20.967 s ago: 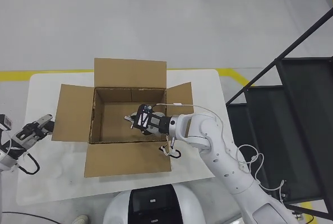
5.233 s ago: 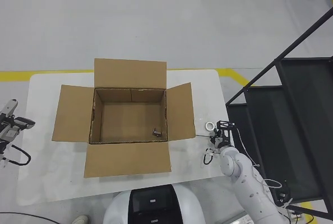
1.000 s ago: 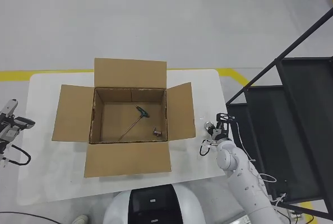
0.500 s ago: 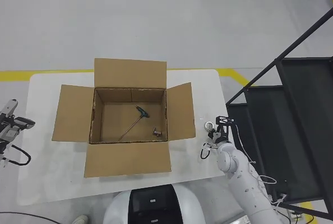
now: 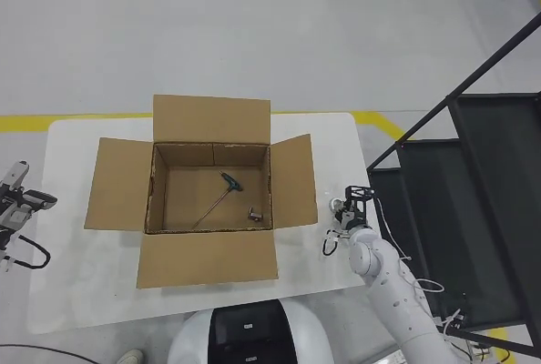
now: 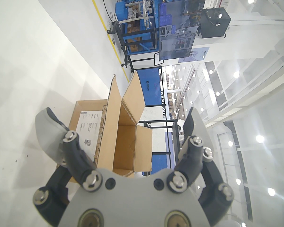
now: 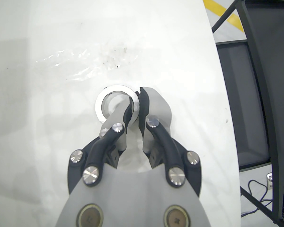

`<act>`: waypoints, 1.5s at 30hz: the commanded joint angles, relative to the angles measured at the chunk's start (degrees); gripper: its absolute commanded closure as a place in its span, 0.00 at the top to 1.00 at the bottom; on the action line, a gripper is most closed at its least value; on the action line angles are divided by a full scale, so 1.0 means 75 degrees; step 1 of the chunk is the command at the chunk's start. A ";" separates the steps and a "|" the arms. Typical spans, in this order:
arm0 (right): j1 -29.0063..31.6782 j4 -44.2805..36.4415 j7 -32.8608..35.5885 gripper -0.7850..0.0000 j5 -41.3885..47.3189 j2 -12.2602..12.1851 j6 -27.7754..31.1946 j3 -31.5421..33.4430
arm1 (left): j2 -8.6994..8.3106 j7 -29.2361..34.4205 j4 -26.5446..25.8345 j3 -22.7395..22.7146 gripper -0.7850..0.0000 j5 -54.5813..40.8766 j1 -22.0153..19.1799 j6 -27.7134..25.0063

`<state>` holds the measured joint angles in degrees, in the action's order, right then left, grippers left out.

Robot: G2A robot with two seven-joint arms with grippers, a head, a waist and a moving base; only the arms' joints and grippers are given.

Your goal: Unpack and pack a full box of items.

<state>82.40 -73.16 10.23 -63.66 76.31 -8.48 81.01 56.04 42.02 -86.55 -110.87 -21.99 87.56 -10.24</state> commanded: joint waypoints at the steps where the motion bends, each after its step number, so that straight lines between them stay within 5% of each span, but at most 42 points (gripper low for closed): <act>1: 0.0079 -0.0247 -0.0223 0.00 -0.0009 -0.0010 -0.0031 0.0077 | 0.0000 0.0000 0.0000 0.0000 1.00 0.0000 0.0000 0.0000; 11: 0.1132 -0.2430 -0.1712 0.00 0.0245 -0.0023 0.0003 0.0465 | 0.0000 0.0000 0.0000 0.0000 1.00 0.0000 0.0000 0.0000; 21: 0.1467 -0.4014 -0.3542 0.00 0.1056 0.0062 0.1462 0.0054 | 0.0000 0.0000 0.0000 0.0000 1.00 0.0000 0.0000 0.0000; 36: 0.0686 -0.4598 -0.1383 0.00 -0.0054 0.0013 0.3538 -0.1394 | 0.0000 0.0000 0.0000 0.0000 1.00 0.0000 0.0000 0.0000; 45: -0.0218 -0.3466 -0.0398 0.00 -0.0348 0.0218 0.2736 -0.2719 | 0.0000 0.0000 0.0000 0.0000 1.00 0.0000 0.0000 0.0000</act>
<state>81.56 -100.29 7.24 -66.16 77.71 13.61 61.57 56.04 42.02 -86.55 -110.87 -21.99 87.56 -10.24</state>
